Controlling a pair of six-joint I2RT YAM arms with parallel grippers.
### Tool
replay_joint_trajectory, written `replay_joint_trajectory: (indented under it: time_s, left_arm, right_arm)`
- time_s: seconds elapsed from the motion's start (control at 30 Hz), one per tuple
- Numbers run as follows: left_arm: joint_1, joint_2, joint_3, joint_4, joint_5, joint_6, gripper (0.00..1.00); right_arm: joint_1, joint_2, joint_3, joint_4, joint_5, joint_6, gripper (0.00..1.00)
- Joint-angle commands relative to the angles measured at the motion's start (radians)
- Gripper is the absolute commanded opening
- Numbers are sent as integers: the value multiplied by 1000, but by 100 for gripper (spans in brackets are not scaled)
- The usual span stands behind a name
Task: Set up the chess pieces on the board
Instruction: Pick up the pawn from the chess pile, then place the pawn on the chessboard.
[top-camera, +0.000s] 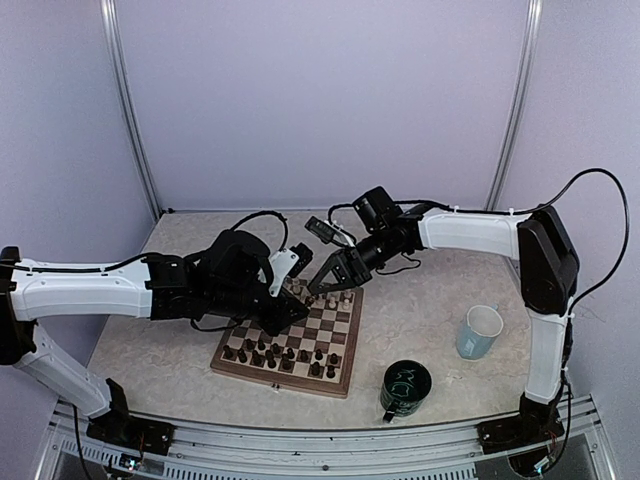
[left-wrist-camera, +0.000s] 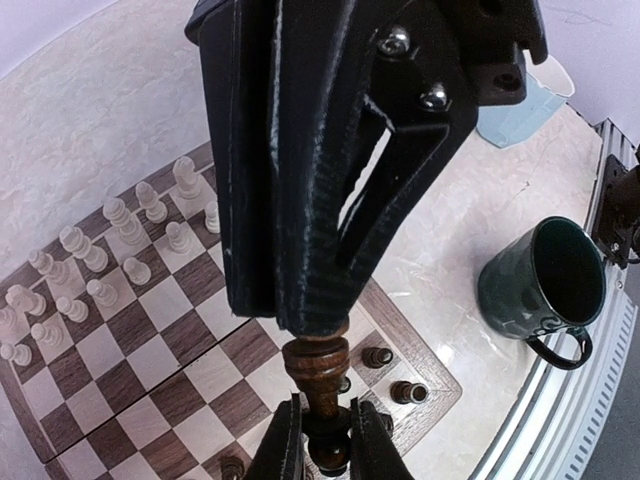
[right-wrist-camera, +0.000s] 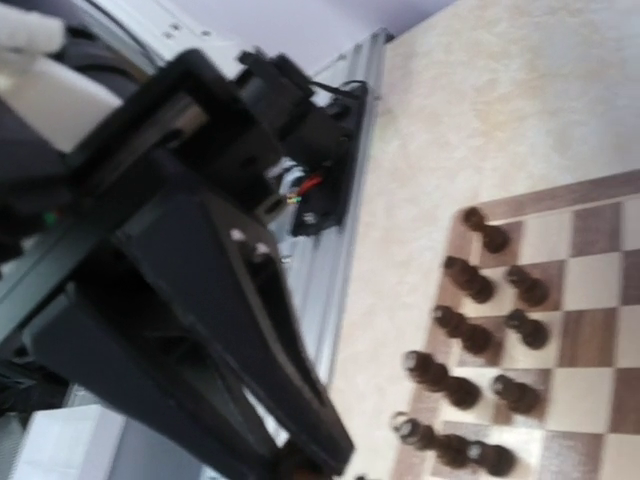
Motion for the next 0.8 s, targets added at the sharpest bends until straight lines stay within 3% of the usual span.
replay_joint_trajectory:
  time_s: [0.0, 0.4, 0.77]
  left_arm:
    - [-1, -24, 13, -66, -58, 8, 2]
    - [186, -245, -64, -200, -181, -137, 2]
    - [301, -392, -152, -195, -204, -194, 4]
  right_arm:
    - [-2, -34, 62, -61, 146, -94, 4]
    - [136, 40, 183, -147, 662, -285, 5]
    - [240, 254, 454, -264, 818, -328, 5]
